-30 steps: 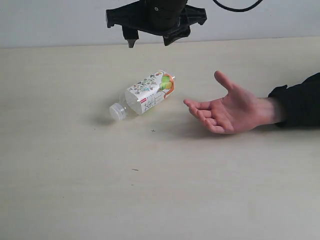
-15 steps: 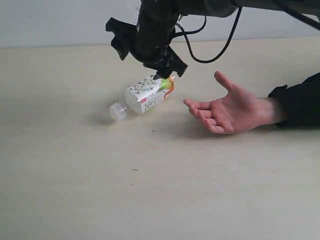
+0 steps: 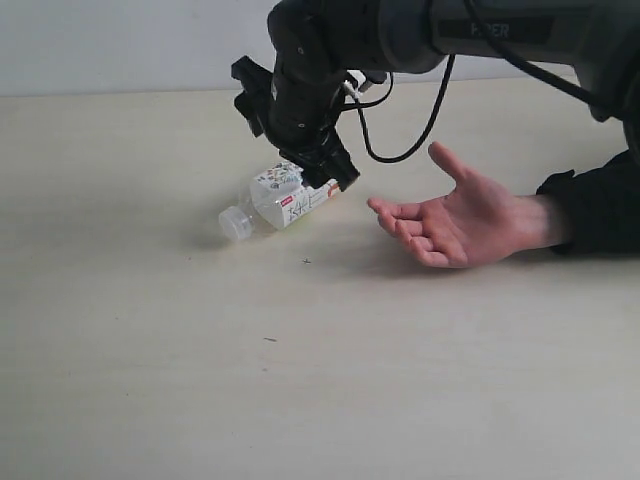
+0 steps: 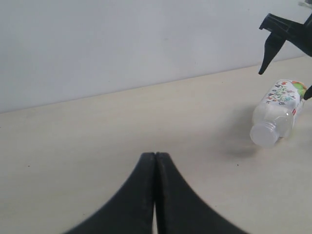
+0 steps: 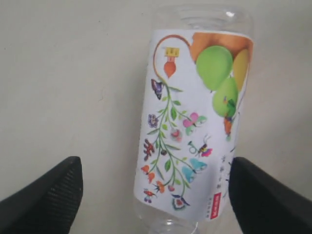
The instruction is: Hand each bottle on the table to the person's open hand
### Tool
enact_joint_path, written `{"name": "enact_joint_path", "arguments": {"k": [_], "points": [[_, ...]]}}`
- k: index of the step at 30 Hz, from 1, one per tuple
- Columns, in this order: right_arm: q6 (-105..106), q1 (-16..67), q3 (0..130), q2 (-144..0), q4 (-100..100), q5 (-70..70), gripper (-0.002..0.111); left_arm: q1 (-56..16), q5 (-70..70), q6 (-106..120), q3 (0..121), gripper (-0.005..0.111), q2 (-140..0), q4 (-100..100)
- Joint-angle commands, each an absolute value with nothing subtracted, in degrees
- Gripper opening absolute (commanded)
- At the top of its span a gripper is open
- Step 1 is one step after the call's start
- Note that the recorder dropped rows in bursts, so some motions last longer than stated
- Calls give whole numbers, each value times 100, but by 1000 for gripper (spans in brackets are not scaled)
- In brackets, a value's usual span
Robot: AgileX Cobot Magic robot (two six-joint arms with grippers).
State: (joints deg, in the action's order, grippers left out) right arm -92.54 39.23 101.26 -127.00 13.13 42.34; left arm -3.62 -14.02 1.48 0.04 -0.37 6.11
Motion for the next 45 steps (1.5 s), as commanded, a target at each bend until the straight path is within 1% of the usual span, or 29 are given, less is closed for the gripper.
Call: {"name": "enact_joint_path", "arguments": {"k": [1, 13, 15, 17, 18, 25, 26, 31, 36, 39, 42, 45], "points": [[-9303, 3934, 10155, -12853, 1474, 4189, 78, -398, -1411, 134, 0, 1, 0, 579], [-9445, 3922, 10155, -13373, 1524, 3902, 78, -398, -1411, 134, 0, 1, 0, 579], [-9401, 3922, 10155, -13375, 1524, 3866, 74, -398, -1411, 134, 0, 1, 0, 579], [-9319, 3922, 10155, -13375, 1524, 3866, 64, -398, -1411, 134, 0, 1, 0, 579], [-9255, 3922, 10155, -13363, 1524, 3855, 57, -398, -1411, 134, 0, 1, 0, 579], [-9255, 3922, 10155, -13229, 1674, 3865, 1, -398, -1411, 134, 0, 1, 0, 579], [-9255, 3922, 10155, -13198, 1664, 3865, 0, -398, -1411, 134, 0, 1, 0, 579], [-8497, 3922, 10155, -12989, 1650, 3542, 0, -398, -1411, 134, 0, 1, 0, 579], [-7134, 3922, 10195, -12580, 1613, 3410, 0, -398, -1411, 134, 0, 1, 0, 579], [-6310, 3898, 10359, -12288, 1330, 3558, 0, -398, -1411, 134, 0, 1, 0, 579], [-5260, 3814, 10709, -12062, 901, 3994, 0, -398, -1411, 134, 0, 1, 0, 579], [-4461, 3670, 11090, -11901, 626, 4847, 0, -398, -1411, 134, 0, 1, 0, 579]]}}
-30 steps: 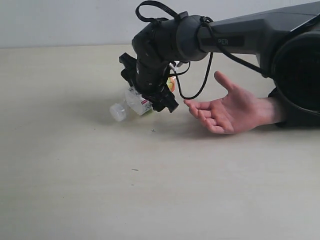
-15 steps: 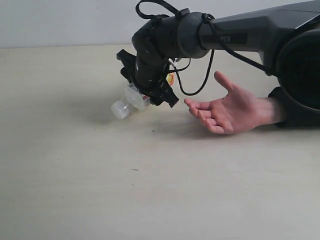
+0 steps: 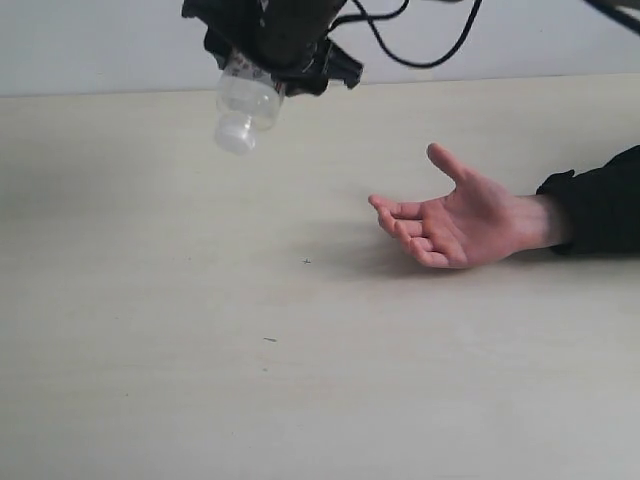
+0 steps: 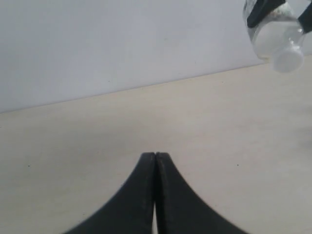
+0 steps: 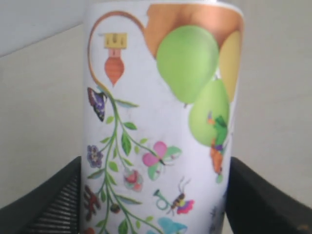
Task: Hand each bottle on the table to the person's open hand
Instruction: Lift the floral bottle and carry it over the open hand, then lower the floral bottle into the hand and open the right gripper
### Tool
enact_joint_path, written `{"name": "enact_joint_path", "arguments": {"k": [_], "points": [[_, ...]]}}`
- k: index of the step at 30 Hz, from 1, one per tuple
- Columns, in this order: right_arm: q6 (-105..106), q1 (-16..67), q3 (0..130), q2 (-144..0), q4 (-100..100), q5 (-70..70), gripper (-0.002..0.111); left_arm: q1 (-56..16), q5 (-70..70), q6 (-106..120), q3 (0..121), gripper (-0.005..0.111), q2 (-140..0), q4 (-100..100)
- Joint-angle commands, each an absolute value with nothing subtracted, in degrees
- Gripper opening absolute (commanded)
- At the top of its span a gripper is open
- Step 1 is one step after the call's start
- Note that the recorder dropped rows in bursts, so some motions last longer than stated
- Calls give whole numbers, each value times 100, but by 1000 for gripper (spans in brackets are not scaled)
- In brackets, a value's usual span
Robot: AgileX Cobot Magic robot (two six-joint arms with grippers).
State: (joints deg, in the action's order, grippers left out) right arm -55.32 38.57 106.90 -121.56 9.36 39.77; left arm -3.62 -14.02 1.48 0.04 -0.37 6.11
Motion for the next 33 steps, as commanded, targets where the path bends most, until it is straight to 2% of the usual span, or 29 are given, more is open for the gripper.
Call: {"name": "enact_joint_path", "arguments": {"k": [1, 10, 19, 30, 33], "points": [[-4168, 3595, 11227, -11848, 600, 5155, 0, -398, -1411, 134, 0, 1, 0, 579], [-2450, 3149, 11430, -11626, 600, 6996, 0, -398, -1411, 134, 0, 1, 0, 579], [-1494, 2957, 11165, -11337, 603, 6996, 0, -398, -1411, 134, 0, 1, 0, 579], [-1050, 2523, 9013, -10175, 657, 6965, 0, -398, -1411, 134, 0, 1, 0, 579], [-1050, 2409, 8170, -9973, 587, 6111, 0, -398, -1411, 134, 0, 1, 0, 579]]}}
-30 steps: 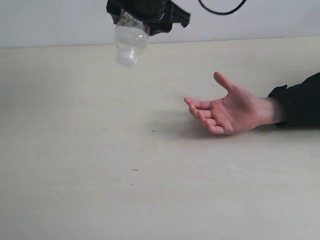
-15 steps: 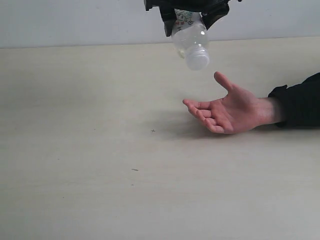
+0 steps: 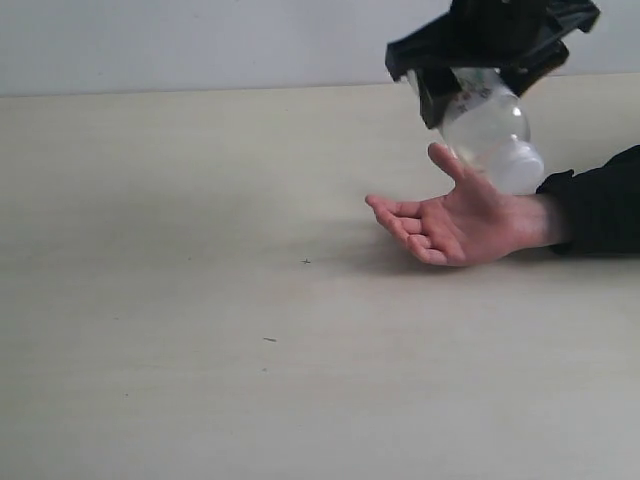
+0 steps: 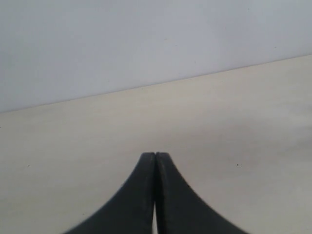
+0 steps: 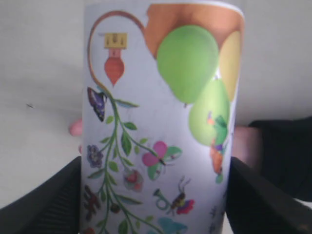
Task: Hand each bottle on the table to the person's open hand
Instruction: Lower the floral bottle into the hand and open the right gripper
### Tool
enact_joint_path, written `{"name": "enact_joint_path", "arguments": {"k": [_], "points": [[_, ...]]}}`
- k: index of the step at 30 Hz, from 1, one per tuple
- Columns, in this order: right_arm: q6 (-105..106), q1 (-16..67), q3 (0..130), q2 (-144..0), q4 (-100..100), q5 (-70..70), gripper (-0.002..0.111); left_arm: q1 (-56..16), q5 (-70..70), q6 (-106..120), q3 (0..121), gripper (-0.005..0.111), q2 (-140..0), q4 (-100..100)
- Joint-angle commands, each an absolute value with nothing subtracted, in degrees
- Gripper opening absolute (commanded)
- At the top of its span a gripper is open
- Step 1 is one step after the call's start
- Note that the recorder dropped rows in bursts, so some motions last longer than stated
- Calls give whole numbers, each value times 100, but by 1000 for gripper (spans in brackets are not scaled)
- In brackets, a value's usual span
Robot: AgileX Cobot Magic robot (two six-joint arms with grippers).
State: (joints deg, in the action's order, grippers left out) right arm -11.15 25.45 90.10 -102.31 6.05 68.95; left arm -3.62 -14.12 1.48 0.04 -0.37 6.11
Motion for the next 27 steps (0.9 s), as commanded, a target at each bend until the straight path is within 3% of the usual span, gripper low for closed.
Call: {"name": "enact_joint_path", "arguments": {"k": [1, 9, 21, 23, 27], "points": [[-1009, 2406, 7894, -9946, 557, 5809, 0, -398, -1411, 134, 0, 1, 0, 579], [-493, 2381, 6956, -10053, 157, 4536, 0, -398, -1411, 134, 0, 1, 0, 579], [-542, 2381, 6968, -10786, 252, 4605, 0, -398, -1411, 134, 0, 1, 0, 579], [-741, 2381, 6968, -10786, 252, 4605, 4, -398, -1411, 134, 0, 1, 0, 579], [-759, 2381, 6968, -10786, 252, 4605, 27, -398, -1411, 134, 0, 1, 0, 579]]}}
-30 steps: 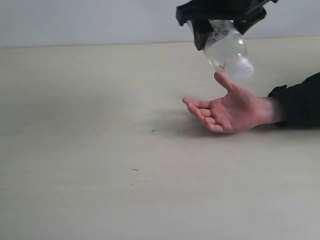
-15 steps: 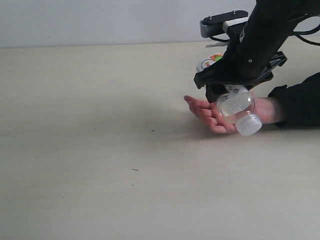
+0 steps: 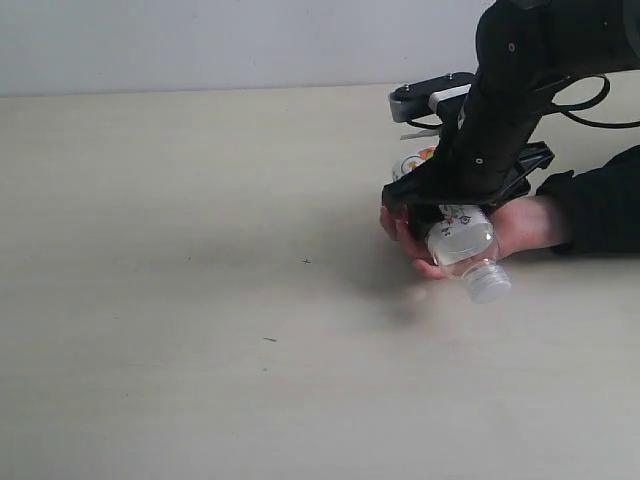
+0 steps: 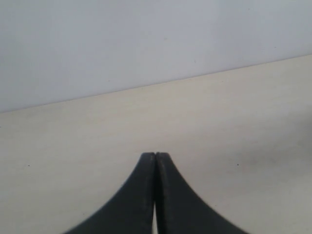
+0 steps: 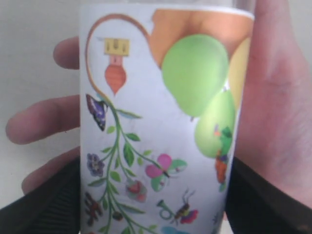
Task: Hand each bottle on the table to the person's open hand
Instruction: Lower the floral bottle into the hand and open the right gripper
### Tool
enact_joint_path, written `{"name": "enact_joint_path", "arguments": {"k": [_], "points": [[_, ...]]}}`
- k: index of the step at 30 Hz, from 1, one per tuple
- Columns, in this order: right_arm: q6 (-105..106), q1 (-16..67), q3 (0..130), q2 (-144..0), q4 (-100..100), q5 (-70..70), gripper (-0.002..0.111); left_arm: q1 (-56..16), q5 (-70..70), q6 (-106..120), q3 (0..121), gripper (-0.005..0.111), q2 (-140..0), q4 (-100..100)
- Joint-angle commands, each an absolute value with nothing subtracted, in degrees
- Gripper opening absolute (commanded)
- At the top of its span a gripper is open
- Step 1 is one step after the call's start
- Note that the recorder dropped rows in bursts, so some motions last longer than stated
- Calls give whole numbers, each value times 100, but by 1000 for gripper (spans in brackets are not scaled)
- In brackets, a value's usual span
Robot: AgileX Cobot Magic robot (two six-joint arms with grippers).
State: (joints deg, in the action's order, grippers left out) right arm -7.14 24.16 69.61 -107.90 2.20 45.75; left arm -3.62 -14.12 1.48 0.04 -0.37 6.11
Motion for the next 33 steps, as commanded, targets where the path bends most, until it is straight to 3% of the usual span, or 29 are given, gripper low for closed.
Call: {"name": "enact_joint_path", "arguments": {"k": [1, 8, 17, 19, 24, 25, 33], "points": [[-748, 2381, 6968, -10774, 269, 4605, 37, -398, -1411, 134, 0, 1, 0, 579], [-748, 2381, 6968, -10553, 524, 4530, 84, -398, -1411, 134, 0, 1, 0, 579], [-703, 2381, 6968, -9832, 670, 4485, 88, -398, -1411, 134, 0, 1, 0, 579], [-703, 2381, 6917, -9459, 643, 4342, 80, -398, -1411, 134, 0, 1, 0, 579], [-896, 2381, 6446, -8455, 611, 4125, 9, -398, -1411, 134, 0, 1, 0, 579], [-954, 2381, 6227, -8279, 600, 4005, 0, -398, -1411, 134, 0, 1, 0, 579], [-1010, 2393, 3207, -5693, -635, 1995, 0, -398, -1411, 134, 0, 1, 0, 579]]}}
